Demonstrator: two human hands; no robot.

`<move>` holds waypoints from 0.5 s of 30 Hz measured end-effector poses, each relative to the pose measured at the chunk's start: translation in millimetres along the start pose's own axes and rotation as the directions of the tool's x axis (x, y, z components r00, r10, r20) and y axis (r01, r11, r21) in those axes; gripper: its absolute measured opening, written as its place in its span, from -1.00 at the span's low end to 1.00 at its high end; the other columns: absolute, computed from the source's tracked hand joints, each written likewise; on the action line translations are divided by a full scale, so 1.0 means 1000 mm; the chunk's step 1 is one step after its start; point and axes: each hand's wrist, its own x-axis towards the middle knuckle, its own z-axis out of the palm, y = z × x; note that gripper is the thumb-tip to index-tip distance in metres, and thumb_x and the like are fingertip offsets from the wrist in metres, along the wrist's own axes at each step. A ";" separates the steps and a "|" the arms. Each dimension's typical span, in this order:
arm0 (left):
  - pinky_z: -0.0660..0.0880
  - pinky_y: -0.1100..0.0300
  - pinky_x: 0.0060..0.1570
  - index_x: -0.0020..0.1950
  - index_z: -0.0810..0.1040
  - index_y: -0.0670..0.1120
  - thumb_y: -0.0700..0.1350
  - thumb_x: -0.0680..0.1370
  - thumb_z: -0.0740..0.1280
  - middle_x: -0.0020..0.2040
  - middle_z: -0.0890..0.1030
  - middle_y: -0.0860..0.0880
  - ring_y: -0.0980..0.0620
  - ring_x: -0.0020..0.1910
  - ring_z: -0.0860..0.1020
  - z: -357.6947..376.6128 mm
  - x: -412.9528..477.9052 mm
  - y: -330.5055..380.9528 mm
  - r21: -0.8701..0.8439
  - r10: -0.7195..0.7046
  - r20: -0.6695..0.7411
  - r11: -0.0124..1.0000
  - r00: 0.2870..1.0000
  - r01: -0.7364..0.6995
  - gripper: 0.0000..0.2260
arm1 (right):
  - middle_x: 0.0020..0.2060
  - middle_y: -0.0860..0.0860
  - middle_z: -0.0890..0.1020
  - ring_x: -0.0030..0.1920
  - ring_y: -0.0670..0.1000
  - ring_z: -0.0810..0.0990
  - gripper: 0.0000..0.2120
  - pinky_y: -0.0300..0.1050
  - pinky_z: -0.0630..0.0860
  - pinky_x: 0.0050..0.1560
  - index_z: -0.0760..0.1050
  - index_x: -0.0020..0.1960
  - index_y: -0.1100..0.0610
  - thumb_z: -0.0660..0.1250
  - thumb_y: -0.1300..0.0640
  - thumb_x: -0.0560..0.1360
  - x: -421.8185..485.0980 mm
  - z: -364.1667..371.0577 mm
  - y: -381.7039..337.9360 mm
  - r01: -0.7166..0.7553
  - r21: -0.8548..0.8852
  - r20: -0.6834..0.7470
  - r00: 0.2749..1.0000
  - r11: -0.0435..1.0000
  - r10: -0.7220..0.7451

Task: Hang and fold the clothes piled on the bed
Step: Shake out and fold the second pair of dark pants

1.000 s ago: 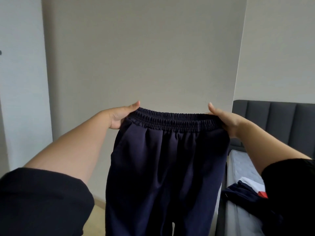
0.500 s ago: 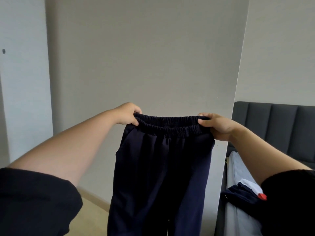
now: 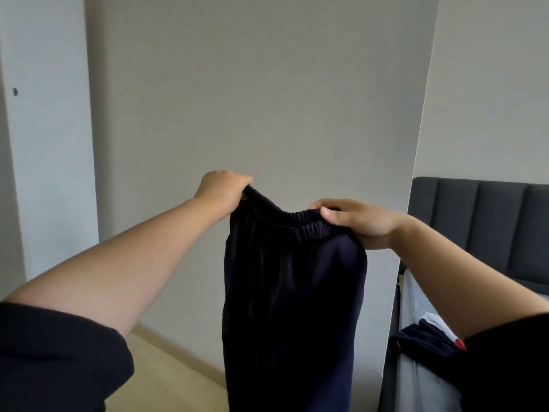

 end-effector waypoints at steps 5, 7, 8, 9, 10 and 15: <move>0.44 0.09 -0.27 -0.16 0.56 -0.10 -0.38 0.39 0.17 -0.21 0.59 -0.08 -0.12 -0.19 0.52 0.006 -0.001 -0.008 -0.285 -0.115 0.022 0.951 0.993 0.117 -0.75 | 0.01 0.15 0.60 0.05 0.10 0.61 -0.55 -0.06 0.57 0.01 0.41 0.20 0.25 0.26 0.49 0.34 -0.006 -0.013 0.001 -0.005 0.098 0.070 0.998 0.995 -0.002; 0.52 0.13 -0.19 -0.23 0.59 -0.10 -0.45 0.38 0.17 -0.22 0.63 -0.06 -0.05 -0.19 0.57 0.002 0.000 -0.007 -0.509 -0.124 0.027 0.852 0.992 0.120 -0.69 | -0.06 0.14 0.62 -0.05 0.06 0.65 -0.58 -0.11 0.60 -0.06 0.44 0.12 0.26 0.29 0.54 0.31 -0.003 -0.016 0.003 0.049 0.092 -0.059 0.997 0.995 -0.044; 0.51 0.19 -0.19 -0.25 0.60 -0.09 -0.47 0.40 0.19 -0.22 0.64 -0.06 0.01 -0.23 0.59 -0.001 0.002 -0.004 -0.596 -0.115 0.038 0.795 0.993 0.115 -0.68 | -0.10 0.13 0.64 -0.09 0.05 0.66 -0.63 -0.13 0.61 -0.06 0.47 0.07 0.26 0.28 0.51 0.30 -0.002 -0.017 0.003 0.082 0.101 -0.121 0.990 0.992 -0.070; 0.50 0.26 -0.22 -0.27 0.60 -0.08 -0.47 0.42 0.24 -0.22 0.65 -0.04 0.09 -0.28 0.59 -0.005 0.003 0.000 -0.672 -0.099 0.069 0.731 0.993 0.120 -0.68 | -0.15 0.12 0.66 -0.13 0.04 0.67 -0.68 -0.14 0.62 -0.06 0.52 0.00 0.26 0.28 0.48 0.29 0.000 -0.018 0.005 0.115 0.116 -0.172 0.981 0.986 -0.094; 0.48 0.32 -0.24 -0.29 0.60 -0.05 -0.45 0.45 0.30 -0.21 0.66 -0.01 0.16 -0.31 0.60 -0.010 0.004 0.006 -0.739 -0.070 0.121 0.660 0.990 0.137 -0.69 | -0.21 0.11 0.68 -0.17 0.04 0.68 -0.73 -0.15 0.62 -0.08 0.58 -0.09 0.24 0.29 0.46 0.28 0.003 -0.019 0.006 0.144 0.132 -0.210 0.971 0.981 -0.114; 0.55 0.22 -0.13 -0.40 0.63 0.04 -0.30 0.44 0.46 -0.11 0.65 -0.04 0.05 -0.23 0.63 -0.027 0.010 0.041 -0.894 0.160 0.251 0.415 0.955 0.166 -0.70 | -0.08 0.16 0.67 -0.03 0.12 0.64 -0.69 -0.02 0.55 0.13 0.65 -0.02 0.26 0.39 0.37 0.24 0.019 -0.009 0.014 0.132 0.180 -0.214 0.972 0.975 -0.092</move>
